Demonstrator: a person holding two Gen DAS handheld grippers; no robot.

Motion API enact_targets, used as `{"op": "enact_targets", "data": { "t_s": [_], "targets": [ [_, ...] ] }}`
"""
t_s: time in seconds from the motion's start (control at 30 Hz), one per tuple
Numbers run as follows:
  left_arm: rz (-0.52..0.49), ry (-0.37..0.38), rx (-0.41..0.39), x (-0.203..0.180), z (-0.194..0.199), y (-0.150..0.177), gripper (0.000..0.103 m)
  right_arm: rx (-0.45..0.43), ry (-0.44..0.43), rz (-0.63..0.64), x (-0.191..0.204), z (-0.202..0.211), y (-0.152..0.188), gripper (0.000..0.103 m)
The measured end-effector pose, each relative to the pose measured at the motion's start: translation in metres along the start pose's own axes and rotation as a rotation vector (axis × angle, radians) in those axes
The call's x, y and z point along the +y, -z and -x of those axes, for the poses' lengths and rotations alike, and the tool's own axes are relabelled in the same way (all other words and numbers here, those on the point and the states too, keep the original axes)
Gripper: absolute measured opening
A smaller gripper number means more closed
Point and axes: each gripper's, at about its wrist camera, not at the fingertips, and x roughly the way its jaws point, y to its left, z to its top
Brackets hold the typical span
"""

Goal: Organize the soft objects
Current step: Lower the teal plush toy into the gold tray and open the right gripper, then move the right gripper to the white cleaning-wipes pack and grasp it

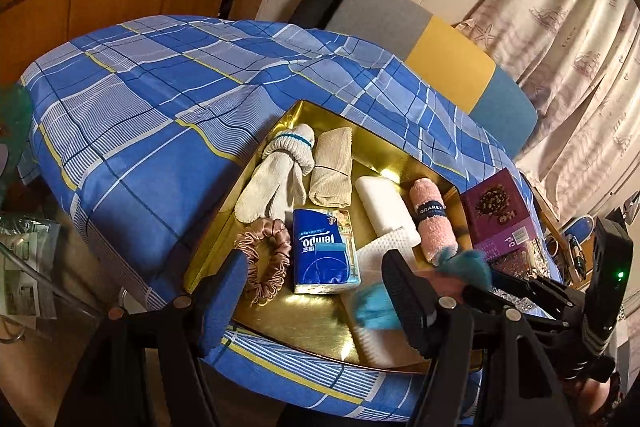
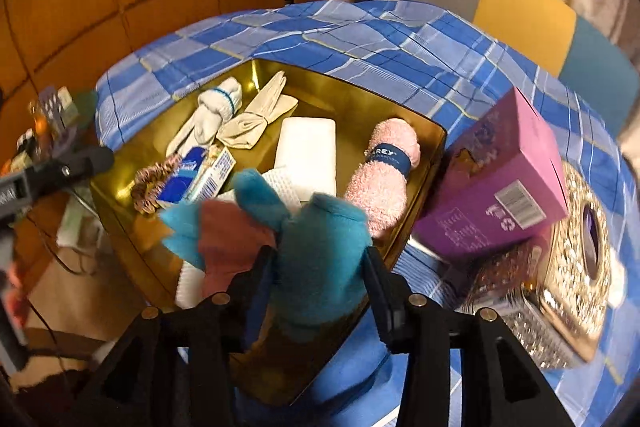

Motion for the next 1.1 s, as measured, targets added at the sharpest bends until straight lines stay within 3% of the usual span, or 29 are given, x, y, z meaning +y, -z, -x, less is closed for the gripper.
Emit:
{"op": "enact_targets", "data": {
  "t_s": [0.1,0.27,0.47,0.73,1.1],
  "targets": [
    [-0.006,0.0,-0.001,-0.001,0.001,0.001,0.07,0.002,0.018,0.03,0.003,0.0,-0.001,0.059],
    [-0.016,0.008,-0.001,-0.004,0.0,0.002,0.07,-0.052,-0.005,-0.058,-0.008,0.024,0.01,0.059],
    [-0.055,0.071,0.005,-0.017,-0.001,0.008,0.07,-0.125,-0.044,-0.199,-0.042,0.065,0.041,0.06],
    [-0.155,0.145,0.054,-0.055,-0.011,0.028,0.071,-0.126,0.053,-0.35,-0.104,0.101,0.086,0.06],
    [-0.264,0.233,0.13,-0.119,-0.016,0.048,0.071,-0.071,0.172,-0.579,-0.18,0.106,0.14,0.061]
  ]
}}
